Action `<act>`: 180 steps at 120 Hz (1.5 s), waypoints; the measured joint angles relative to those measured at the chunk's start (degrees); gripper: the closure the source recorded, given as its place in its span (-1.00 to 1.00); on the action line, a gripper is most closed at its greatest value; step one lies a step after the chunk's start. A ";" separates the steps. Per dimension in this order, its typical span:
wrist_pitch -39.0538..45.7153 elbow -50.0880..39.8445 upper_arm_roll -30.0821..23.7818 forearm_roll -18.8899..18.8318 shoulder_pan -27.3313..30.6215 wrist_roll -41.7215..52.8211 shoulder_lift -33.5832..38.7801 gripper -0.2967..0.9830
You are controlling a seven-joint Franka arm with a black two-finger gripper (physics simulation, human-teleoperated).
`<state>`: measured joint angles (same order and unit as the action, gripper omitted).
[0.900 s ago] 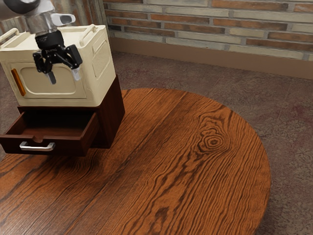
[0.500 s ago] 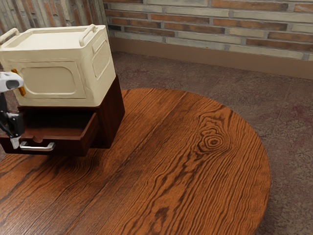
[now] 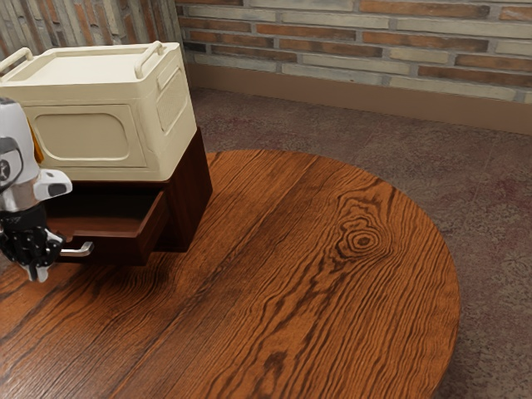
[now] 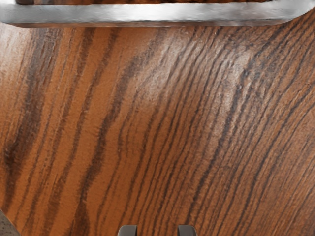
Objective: Push the drawer handle with one arm to close the drawer
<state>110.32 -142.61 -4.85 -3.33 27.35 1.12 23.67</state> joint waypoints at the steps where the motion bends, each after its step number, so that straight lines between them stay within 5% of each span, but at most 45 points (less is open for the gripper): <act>1: 0.38 0.03 0.00 0.00 0.00 0.02 -0.22 0.52; 119: 22.17 17.03 0.82 0.96 0.09 -0.20 -23.33 0.54; 180: 32.81 19.79 1.10 -0.41 0.81 -1.45 -29.01 0.58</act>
<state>143.14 -122.81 -3.75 -3.75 28.16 -0.33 -5.34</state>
